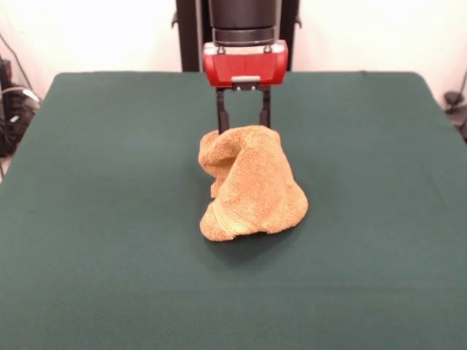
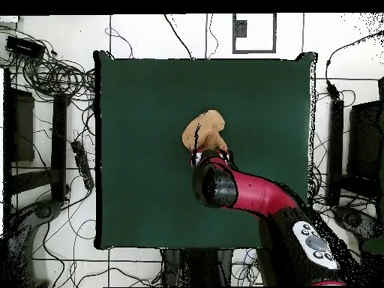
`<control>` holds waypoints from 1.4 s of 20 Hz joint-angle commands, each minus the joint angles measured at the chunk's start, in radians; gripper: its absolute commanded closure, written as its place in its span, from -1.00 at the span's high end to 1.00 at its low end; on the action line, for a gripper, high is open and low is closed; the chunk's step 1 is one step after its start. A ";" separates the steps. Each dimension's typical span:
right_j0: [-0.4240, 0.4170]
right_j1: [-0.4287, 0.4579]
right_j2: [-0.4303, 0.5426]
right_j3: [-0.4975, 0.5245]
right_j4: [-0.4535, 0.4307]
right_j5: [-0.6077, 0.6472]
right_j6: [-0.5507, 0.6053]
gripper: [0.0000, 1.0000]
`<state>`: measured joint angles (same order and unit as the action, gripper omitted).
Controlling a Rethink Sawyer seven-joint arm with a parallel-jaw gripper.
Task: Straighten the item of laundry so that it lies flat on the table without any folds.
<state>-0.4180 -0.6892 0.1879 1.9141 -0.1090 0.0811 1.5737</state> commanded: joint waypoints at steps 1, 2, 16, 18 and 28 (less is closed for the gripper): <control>0.032 0.029 0.107 -0.071 -0.023 0.133 0.045 1.00; 0.033 0.024 0.108 -0.072 -0.022 0.138 0.045 1.00; 0.077 0.181 0.037 -0.179 -0.014 0.140 0.070 1.00; 0.076 0.186 0.036 -0.184 -0.013 0.142 0.073 1.00; 0.069 0.193 0.047 -0.193 -0.014 0.156 0.073 1.00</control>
<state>-0.3788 -0.5755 0.1861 1.7590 -0.1092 0.1205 1.5737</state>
